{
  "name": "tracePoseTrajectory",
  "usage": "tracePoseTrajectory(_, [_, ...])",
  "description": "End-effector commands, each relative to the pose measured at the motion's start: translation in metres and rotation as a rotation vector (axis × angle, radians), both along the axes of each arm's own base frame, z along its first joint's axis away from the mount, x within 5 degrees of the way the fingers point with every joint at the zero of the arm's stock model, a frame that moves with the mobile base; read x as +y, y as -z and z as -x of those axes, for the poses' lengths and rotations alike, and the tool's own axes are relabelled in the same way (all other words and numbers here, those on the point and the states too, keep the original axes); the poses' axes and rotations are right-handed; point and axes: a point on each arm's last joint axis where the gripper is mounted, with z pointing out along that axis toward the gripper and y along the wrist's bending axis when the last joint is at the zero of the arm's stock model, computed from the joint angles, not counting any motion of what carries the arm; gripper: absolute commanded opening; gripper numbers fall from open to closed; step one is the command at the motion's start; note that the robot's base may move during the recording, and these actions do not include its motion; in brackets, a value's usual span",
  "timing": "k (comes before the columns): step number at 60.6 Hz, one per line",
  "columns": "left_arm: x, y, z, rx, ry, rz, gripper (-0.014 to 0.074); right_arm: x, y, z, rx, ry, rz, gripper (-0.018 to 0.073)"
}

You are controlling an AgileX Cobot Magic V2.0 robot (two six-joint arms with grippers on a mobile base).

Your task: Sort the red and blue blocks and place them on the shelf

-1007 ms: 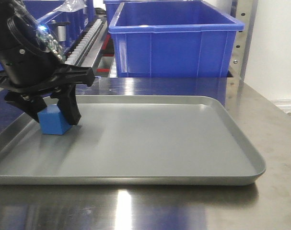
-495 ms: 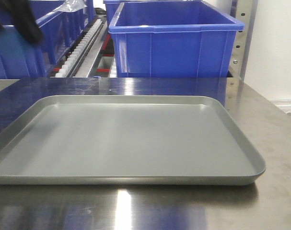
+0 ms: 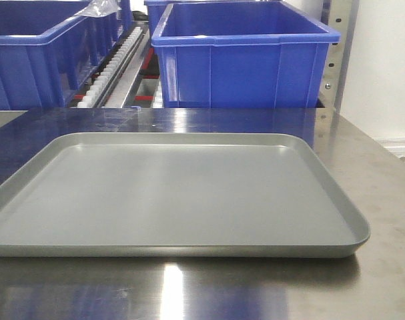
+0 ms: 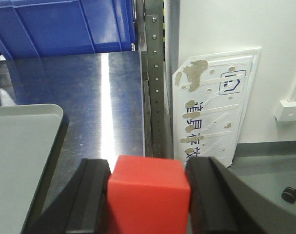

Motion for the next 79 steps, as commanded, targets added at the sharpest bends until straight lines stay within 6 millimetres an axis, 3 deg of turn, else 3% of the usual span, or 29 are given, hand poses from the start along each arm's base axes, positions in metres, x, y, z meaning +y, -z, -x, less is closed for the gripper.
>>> tracePoseTrajectory(1, [0.003,0.002,0.014,-0.123,-0.005,0.017,0.0133,-0.001,-0.017,-0.002,-0.116,0.005,0.019,0.0056])
tracePoseTrajectory(11, [0.009,0.029,0.04,-0.149,-0.032,0.018,0.0133,-0.001,-0.017,-0.002,-0.116,0.005,0.019,0.0056])
tracePoseTrajectory(19, [0.011,0.035,0.05,-0.175,-0.051,0.019,0.0133,-0.001,-0.017,-0.002,-0.116,0.005,0.019,0.0056])
tracePoseTrajectory(79, [0.013,0.035,0.051,-0.184,-0.055,-0.012,0.0134,-0.001,-0.017,-0.002,-0.116,0.005,0.019,0.0056])
